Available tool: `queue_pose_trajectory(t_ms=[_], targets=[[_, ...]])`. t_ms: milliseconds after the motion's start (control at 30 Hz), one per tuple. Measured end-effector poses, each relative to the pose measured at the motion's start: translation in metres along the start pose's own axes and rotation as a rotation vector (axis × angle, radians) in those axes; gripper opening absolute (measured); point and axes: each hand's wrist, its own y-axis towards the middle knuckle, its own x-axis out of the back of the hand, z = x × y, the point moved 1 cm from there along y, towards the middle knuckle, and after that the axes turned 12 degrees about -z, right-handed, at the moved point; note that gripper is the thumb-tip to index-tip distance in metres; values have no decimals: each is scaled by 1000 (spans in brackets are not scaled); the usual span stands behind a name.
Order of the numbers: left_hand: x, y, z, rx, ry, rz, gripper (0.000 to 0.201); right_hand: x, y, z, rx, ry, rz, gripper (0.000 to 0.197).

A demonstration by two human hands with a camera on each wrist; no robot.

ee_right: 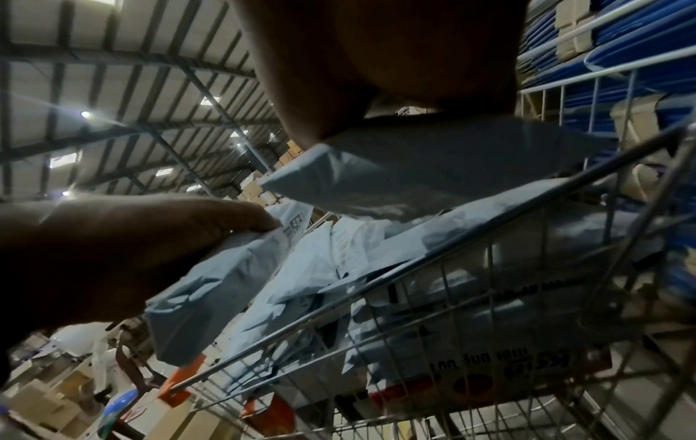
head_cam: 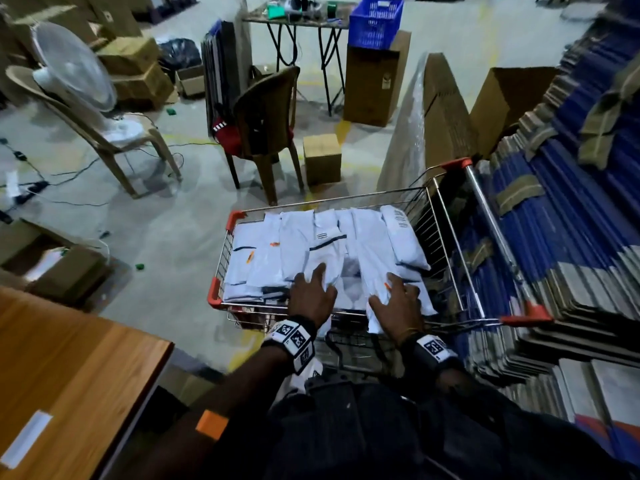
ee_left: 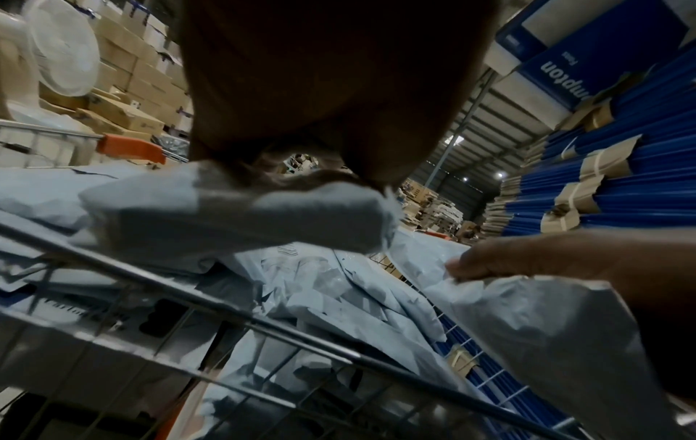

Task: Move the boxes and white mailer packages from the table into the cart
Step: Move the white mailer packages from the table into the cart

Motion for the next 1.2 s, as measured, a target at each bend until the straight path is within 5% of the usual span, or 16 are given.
queue_pose_trajectory(t_ms=[400,600,800,933,1200], targets=[[-34,109,-39,61,83,-16,59,-30,114,40,22,-221,4,62],[-56,142,-41,91,-106,166,70,-48,148,45,23,-253,162,77],[-51,157,-23,-186,275,332,106,-45,161,40,242,-533,471,103],[-50,189,-30,-330,460,402,126,-52,180,45,424,-633,506,116],[-64,212,-32,-339,594,525,136,-70,193,42,442,-681,561,114]])
